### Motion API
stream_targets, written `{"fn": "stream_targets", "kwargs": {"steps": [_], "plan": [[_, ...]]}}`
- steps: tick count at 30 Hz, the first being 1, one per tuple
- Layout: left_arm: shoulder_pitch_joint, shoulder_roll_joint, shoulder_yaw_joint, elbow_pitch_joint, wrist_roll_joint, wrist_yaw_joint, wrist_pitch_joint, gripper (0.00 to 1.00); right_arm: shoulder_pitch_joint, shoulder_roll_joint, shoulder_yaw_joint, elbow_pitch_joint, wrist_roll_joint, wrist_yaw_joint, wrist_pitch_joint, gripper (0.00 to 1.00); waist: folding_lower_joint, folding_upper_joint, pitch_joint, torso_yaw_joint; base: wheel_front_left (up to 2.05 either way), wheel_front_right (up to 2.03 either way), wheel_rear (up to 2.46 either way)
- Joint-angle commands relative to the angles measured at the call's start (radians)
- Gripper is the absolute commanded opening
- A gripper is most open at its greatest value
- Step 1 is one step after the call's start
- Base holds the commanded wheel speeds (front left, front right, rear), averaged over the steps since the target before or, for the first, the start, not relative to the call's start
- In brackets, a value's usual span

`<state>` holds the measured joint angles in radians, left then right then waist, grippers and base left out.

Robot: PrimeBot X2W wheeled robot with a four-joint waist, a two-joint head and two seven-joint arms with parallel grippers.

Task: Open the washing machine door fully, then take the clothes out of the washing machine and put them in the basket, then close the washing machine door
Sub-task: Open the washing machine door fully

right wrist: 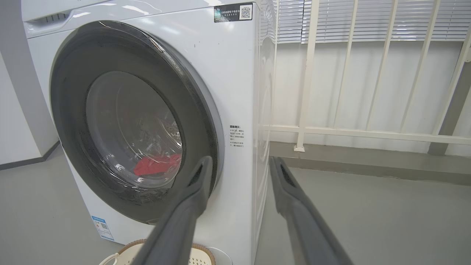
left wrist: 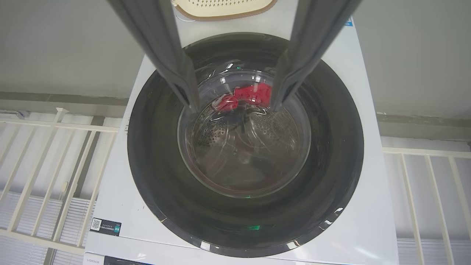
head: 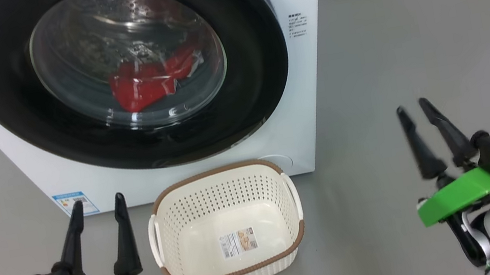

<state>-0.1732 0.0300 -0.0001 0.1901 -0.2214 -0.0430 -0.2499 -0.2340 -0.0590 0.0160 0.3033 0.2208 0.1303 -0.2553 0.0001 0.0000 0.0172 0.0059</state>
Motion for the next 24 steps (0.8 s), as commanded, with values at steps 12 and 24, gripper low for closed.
{"fn": "stream_targets", "kwargs": {"steps": [12,24], "plan": [[-0.097,0.02,0.014,-0.109,-0.005,0.012,-0.012,1.0,-0.208,-0.002,0.01,-0.057,0.45,0.0,-0.006,0.0,0.0,0.0,0.187,0.041,0.0,0.0,0.0],[-0.172,0.02,-0.001,-0.193,0.018,0.013,-0.012,1.0,-0.468,-0.17,0.139,-0.019,0.965,0.0,0.155,0.0,0.0,0.0,0.363,0.08,0.0,0.0,0.0]]}}
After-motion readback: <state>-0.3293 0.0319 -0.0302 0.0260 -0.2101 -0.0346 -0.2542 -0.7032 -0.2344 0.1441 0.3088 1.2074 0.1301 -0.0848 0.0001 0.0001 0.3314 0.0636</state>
